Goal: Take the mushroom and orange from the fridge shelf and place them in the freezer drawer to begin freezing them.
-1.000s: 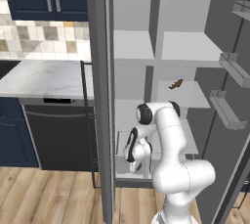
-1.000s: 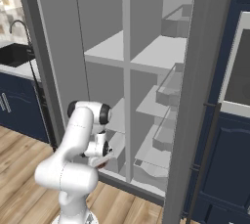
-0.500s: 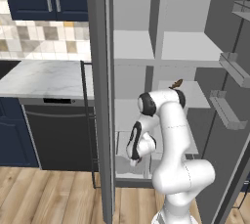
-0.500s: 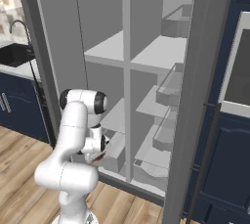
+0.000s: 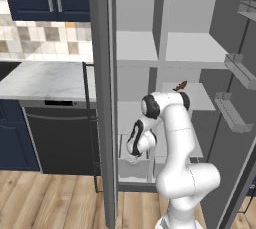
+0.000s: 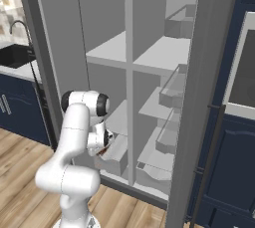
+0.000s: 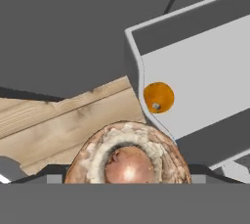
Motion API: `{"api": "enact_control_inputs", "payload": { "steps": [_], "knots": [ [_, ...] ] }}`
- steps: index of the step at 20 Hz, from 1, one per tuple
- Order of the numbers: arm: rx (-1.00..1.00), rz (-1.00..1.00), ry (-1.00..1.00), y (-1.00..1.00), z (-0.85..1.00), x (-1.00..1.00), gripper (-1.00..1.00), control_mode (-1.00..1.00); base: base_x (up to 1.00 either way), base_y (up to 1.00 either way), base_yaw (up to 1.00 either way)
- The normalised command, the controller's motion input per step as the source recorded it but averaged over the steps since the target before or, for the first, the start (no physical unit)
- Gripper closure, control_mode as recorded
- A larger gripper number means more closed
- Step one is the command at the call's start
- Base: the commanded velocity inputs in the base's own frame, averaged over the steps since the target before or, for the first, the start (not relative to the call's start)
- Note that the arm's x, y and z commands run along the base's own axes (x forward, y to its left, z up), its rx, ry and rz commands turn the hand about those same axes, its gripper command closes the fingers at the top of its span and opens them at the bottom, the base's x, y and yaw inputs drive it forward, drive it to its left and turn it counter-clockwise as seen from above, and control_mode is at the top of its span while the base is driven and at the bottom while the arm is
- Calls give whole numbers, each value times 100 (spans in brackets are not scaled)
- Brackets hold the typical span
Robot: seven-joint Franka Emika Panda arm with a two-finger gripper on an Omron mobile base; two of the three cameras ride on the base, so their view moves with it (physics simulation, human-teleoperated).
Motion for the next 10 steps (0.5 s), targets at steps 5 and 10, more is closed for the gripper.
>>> {"api": "enact_control_inputs", "payload": {
  "steps": [5,10],
  "knots": [
    [0,0,6,0,-27,69,100,-100,0,0,0],
    [0,1,7,0,-47,49,100,-100,0,0,0]
  ]
}}
